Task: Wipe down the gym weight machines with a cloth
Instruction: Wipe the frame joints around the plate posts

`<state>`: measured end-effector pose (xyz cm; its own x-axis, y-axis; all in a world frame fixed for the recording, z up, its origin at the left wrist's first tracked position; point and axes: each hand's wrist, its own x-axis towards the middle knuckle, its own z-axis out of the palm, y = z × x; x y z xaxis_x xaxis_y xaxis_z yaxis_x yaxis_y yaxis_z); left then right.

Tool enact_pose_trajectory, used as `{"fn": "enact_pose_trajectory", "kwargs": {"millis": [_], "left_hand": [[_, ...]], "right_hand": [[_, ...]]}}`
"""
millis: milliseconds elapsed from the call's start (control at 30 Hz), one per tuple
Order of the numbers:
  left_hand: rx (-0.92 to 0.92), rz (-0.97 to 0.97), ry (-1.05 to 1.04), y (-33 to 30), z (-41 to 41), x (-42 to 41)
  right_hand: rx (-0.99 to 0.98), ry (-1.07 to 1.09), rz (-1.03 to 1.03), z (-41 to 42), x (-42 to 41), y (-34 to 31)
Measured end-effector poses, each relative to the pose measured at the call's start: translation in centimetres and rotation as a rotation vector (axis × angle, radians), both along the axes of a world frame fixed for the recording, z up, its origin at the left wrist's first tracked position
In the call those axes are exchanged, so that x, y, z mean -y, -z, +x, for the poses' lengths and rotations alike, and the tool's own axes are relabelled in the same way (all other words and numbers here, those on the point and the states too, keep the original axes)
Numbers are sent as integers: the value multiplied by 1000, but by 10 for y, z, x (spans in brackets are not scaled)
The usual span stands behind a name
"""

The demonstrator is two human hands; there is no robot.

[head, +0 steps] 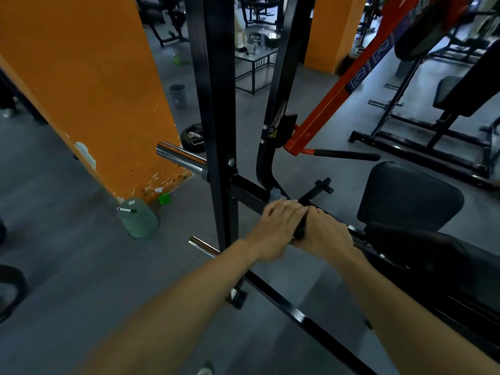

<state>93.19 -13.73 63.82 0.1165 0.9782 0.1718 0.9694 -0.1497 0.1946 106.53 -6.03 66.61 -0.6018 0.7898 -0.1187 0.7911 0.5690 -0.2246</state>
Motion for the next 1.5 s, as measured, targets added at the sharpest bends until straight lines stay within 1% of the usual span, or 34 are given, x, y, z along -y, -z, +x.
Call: {"fn": "enact_pose_trajectory", "kwargs": {"millis": [67,133,200,267,367,467,533,667,800,933,967,1033,1100,1167,1200,1300,1333,1367,1433,1500], "left_hand": [[-147,30,116,-3,-25,-2],[-307,27,161,-7,-47,-6],[-414,-13,183,-11,-63,-9],[-483,-38,159,-13,-74,-8],[-604,-10,104,-13,-93,-9],[-718,-42,85,-11,-115,-12],[-765,-23,58,-15,-130,-14],[-906,-18,49,-25,-148,-15],[-868,39,75,-22,-155,-15],[-1021,-31,167,-40,-157,-8],[-1038,-69,189,-45,-157,-7],[-1065,-83,200,-61,-155,-4],[-935,-97,229,-78,-154,0],[-782,-77,117,-114,-148,9],[-659,-49,38,-130,-145,12],[-307,11,-243,-179,-141,17],[-211,28,-301,-192,-141,18],[-121,55,-338,-205,-140,20],[23,97,-373,-228,-138,21],[129,152,-394,-251,-133,21]], "right_hand": [[17,2,24,1,1,-2],[34,11,38,0,1,-2],[58,22,42,-3,5,-4],[80,34,46,-3,6,-6],[107,52,27,-6,5,-7],[129,49,-5,-10,2,-8],[129,35,-4,-15,2,-9],[124,26,75,-28,8,-5],[82,54,144,-22,14,-2],[106,38,95,-20,16,-5],[123,34,69,-20,16,-6],[156,31,28,-18,17,-9],[196,26,-15,-18,19,-14],[140,22,-53,-22,19,-29],[66,22,-99,-28,19,-40],[-289,-37,-298,-48,14,-88],[-399,-59,-354,-55,14,-107],[-520,-72,-412,-61,14,-126],[-764,-70,-636,-70,18,-161],[-933,-71,-831,-79,17,-187]]}}
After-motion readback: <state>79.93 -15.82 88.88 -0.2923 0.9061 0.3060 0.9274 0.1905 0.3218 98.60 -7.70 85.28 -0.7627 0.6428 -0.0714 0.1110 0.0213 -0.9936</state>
